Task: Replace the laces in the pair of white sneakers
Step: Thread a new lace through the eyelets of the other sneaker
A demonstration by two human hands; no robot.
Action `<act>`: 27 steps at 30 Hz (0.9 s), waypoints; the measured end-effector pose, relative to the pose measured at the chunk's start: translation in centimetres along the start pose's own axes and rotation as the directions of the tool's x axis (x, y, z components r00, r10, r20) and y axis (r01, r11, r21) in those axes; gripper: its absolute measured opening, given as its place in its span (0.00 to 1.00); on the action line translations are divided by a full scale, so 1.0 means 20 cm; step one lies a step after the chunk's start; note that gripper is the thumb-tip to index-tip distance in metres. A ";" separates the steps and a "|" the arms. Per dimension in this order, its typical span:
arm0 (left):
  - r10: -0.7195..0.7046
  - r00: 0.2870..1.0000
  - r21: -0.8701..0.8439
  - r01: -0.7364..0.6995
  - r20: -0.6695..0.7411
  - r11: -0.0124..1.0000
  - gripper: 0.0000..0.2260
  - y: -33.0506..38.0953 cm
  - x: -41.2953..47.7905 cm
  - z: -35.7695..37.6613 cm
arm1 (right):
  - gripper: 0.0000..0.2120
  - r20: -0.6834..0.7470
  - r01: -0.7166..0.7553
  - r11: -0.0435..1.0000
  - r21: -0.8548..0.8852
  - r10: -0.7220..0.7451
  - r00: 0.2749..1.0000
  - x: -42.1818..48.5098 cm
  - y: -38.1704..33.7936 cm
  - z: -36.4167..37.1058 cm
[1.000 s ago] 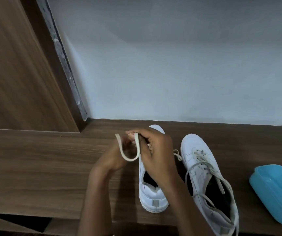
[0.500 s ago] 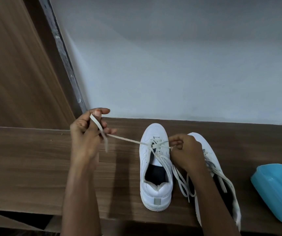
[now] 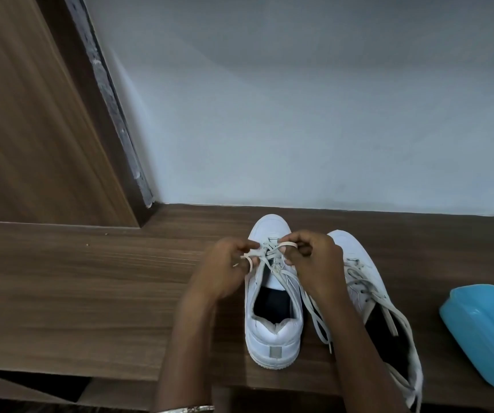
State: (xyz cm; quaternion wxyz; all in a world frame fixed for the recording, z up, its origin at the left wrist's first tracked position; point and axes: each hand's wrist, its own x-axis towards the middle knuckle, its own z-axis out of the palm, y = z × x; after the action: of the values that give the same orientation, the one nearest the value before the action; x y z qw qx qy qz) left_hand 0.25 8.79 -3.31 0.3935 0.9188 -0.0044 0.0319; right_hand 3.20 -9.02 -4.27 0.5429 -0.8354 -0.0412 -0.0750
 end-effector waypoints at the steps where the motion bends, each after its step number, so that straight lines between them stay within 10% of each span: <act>1: 0.006 1.000 0.023 -0.007 0.004 1.000 0.11 0.00 0.01 0.03 | 0.08 0.014 -0.008 0.998 0.056 0.008 1.000 0.00 -0.01 0.00; 12: -0.032 0.991 -0.207 0.005 -0.128 0.978 0.07 -0.01 0.01 0.03 | 0.16 0.026 -0.094 0.985 0.142 0.092 0.995 0.00 0.01 0.00; 19: -0.111 0.975 -0.716 -0.062 -0.193 0.696 0.05 0.10 -0.01 -0.08 | 0.16 0.066 -0.150 0.982 0.110 0.144 0.987 -0.01 0.01 -0.03; 27: -0.076 0.980 -0.810 -0.109 -0.186 0.576 0.05 0.19 -0.03 -0.11 | 0.07 0.086 -0.167 0.985 0.044 0.163 0.983 -0.01 0.01 -0.03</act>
State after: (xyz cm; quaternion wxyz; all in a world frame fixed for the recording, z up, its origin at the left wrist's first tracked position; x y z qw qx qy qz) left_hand -0.50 7.76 0.90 0.7700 0.6261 0.0125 0.1224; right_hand 3.05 -9.59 -4.15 0.5664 -0.8241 0.0041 0.0055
